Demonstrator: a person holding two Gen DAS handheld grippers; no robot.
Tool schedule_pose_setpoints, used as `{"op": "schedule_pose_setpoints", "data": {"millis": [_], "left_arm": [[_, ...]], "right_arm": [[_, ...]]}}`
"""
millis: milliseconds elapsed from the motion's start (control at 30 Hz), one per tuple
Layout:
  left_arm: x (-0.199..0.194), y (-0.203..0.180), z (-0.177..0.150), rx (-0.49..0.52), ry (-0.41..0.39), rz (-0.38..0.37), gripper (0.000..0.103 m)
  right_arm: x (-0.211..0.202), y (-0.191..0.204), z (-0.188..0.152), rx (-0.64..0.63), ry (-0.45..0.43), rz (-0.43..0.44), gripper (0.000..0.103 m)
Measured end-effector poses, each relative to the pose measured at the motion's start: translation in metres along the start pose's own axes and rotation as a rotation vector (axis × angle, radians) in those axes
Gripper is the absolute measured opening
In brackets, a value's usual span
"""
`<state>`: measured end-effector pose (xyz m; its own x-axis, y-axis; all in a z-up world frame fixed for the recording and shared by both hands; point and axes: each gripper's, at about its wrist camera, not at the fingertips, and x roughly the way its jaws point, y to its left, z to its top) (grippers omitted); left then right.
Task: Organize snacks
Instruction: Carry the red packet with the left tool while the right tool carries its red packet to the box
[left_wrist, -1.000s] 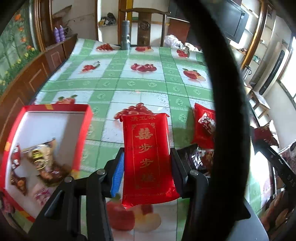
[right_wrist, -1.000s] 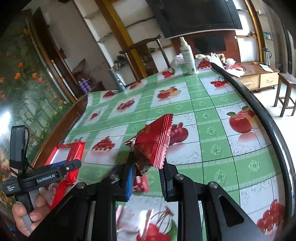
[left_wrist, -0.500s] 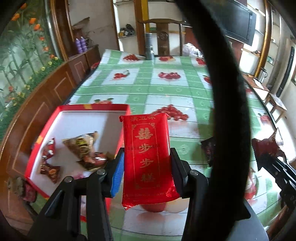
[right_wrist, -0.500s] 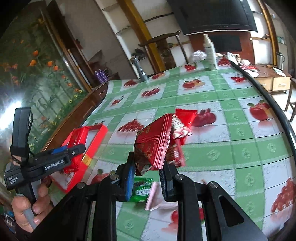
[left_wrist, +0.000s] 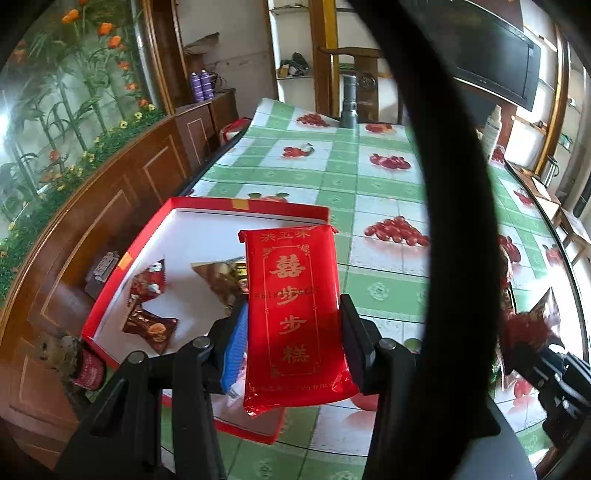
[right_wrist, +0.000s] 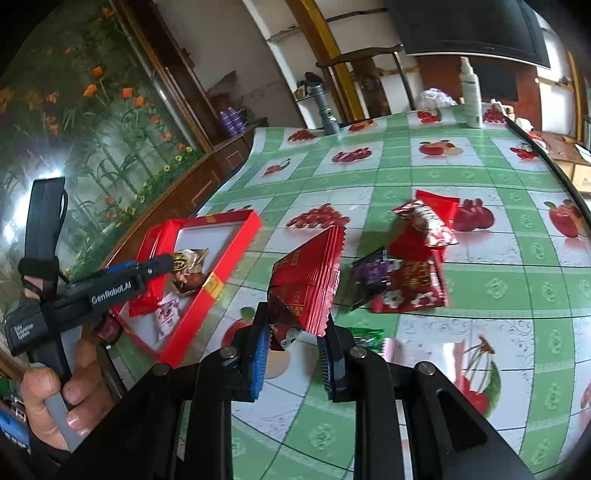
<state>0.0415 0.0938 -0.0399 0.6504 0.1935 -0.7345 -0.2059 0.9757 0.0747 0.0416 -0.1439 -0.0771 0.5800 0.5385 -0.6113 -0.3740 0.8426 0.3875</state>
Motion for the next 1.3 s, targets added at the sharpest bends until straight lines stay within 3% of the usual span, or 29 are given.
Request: {"op": "schedule_pose_setpoints", "data": {"millis": [733,1300], "left_arm": [[0.005,0.071,-0.003,-0.125,-0.010,0.098,0.048],[0.013,0.107,-0.009,-0.179,-0.009,0.124,0.048]], "right_arm": [[0.029,0.060,0.000,-0.112,0.061,0.082,0.023],[0.042,0.077,0.008,-0.150,0.069,0.086,0.023]]}}
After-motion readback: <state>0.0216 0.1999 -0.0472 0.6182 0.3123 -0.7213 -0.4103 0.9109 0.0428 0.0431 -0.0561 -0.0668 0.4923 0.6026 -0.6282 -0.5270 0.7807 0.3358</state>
